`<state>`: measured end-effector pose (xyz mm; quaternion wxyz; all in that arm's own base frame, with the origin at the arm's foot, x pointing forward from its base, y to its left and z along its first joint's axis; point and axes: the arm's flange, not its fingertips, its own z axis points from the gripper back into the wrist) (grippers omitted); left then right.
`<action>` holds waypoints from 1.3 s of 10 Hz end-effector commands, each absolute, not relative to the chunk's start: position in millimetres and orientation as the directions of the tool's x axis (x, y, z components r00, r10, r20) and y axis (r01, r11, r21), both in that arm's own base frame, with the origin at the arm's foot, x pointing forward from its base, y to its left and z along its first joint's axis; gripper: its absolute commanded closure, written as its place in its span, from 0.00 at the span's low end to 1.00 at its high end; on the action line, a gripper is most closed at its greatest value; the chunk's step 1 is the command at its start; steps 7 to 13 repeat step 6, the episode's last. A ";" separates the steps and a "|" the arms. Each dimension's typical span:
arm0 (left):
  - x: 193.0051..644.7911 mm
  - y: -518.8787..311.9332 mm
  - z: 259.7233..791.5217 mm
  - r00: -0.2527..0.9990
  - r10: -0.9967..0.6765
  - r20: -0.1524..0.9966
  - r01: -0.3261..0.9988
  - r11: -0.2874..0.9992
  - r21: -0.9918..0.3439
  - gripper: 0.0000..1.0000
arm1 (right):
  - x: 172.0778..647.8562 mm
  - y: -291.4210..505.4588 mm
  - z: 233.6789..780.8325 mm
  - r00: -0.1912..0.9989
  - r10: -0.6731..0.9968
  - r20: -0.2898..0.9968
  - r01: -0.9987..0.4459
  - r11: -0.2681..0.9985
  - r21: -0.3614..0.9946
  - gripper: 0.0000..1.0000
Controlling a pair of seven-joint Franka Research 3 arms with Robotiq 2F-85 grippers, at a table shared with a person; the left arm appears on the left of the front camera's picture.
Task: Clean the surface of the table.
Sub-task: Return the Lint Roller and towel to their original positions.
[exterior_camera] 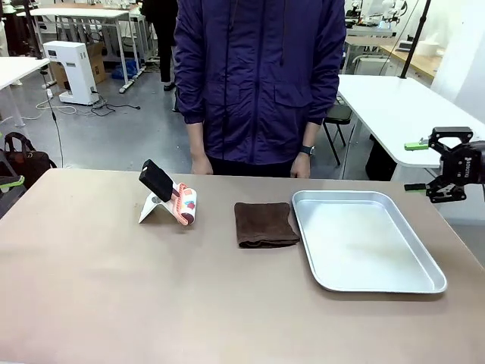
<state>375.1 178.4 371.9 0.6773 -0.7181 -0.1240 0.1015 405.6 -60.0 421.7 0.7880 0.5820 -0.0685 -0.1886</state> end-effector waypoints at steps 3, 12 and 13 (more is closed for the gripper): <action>369.7 175.1 374.0 0.949 0.313 0.033 0.054 -0.060 -0.997 0.00 | 407.5 -63.0 424.9 0.927 -0.359 -0.109 0.213 0.264 0.941 0.00; 369.7 175.1 374.0 0.949 0.313 0.033 0.054 -0.060 -0.997 0.00 | 407.5 -63.0 424.9 0.927 -0.359 -0.109 0.213 0.264 0.941 0.00; 369.7 175.1 374.0 0.949 0.313 0.033 0.054 -0.060 -0.997 0.00 | 407.5 -63.0 424.9 0.927 -0.359 -0.109 0.213 0.264 0.941 0.00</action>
